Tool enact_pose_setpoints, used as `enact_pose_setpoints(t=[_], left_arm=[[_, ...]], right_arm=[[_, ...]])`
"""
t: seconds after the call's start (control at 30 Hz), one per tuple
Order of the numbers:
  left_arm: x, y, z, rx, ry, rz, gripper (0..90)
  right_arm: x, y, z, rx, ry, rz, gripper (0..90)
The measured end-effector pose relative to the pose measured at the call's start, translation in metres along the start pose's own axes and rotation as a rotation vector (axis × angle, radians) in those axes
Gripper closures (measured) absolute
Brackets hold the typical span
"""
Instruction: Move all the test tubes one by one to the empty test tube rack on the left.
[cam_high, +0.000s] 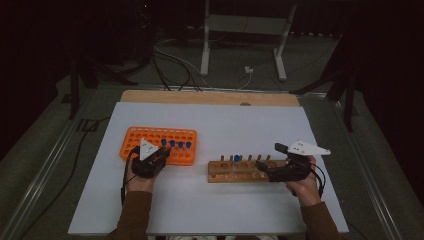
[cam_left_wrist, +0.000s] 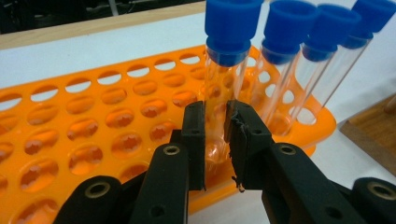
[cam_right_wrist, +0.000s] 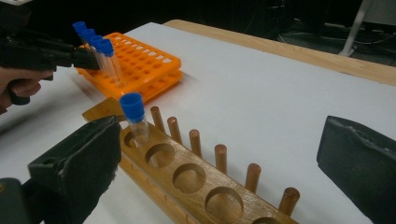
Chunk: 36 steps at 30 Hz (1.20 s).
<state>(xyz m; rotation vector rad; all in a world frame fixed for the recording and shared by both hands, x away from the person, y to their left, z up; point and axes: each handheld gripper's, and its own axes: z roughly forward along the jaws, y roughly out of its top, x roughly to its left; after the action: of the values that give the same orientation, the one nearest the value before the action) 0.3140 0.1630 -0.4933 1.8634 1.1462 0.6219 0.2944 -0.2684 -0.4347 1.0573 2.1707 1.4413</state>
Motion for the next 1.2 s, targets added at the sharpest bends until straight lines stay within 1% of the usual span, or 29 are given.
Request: enact_pose_setpoints(t=[0.03,0.13,0.17,0.2,0.33,0.47,0.53,0.57,0.6,0.7,0.9,1.0,1.1,1.17,1.2], left_arm=[[-0.001,0.0,0.001,0.003,0.002,0.01,78.0],[-0.002,-0.001,0.003,0.021,0.011,0.019,78.1],[-0.002,-0.001,0.004,0.02,0.013,0.02,78.1],[-0.002,-0.001,0.005,0.018,0.013,0.011,78.1],[-0.002,-0.001,0.005,0.019,0.014,0.008,78.0],[-0.001,-0.001,0.006,0.013,0.002,-0.019,75.7],[-0.001,-0.001,0.006,0.012,0.004,-0.023,75.4],[-0.001,0.0,0.006,0.012,0.01,-0.028,73.9],[0.0,-0.001,0.006,0.013,0.009,-0.031,71.4],[0.001,-0.001,0.005,0.011,0.01,-0.039,67.9],[0.004,-0.001,0.0,-0.001,0.007,-0.054,65.0],[0.005,-0.002,-0.005,-0.015,-0.005,-0.067,63.0],[0.008,-0.003,-0.01,-0.039,-0.053,-0.103,56.7],[0.009,-0.003,-0.013,-0.049,-0.069,-0.108,52.4],[0.009,-0.003,-0.014,-0.058,-0.077,-0.117,50.0]], right_arm=[[0.0,0.0,0.0,0.0,0.001,-0.001,0.1],[0.001,0.0,0.0,-0.001,0.002,-0.002,0.1],[0.001,0.0,0.0,-0.001,0.003,-0.003,0.1],[0.001,0.0,0.0,0.0,0.004,-0.003,0.1],[0.001,-0.001,0.001,0.003,0.006,-0.005,0.1],[0.002,-0.001,0.002,0.005,0.009,-0.007,0.1],[0.002,-0.001,0.003,0.004,0.01,-0.008,0.1],[0.002,-0.001,0.003,0.005,0.01,-0.007,0.1],[0.002,-0.001,0.003,0.005,0.009,-0.007,0.1],[0.002,-0.001,0.003,0.005,0.01,-0.006,0.1],[0.001,-0.001,0.003,0.008,0.007,-0.006,0.1],[0.002,-0.001,0.003,0.007,0.009,-0.007,0.1],[0.001,-0.001,0.002,0.002,0.011,-0.002,0.1],[0.001,0.0,0.002,0.0,0.012,-0.001,0.1],[0.002,0.0,0.002,-0.003,0.014,0.001,0.1]])
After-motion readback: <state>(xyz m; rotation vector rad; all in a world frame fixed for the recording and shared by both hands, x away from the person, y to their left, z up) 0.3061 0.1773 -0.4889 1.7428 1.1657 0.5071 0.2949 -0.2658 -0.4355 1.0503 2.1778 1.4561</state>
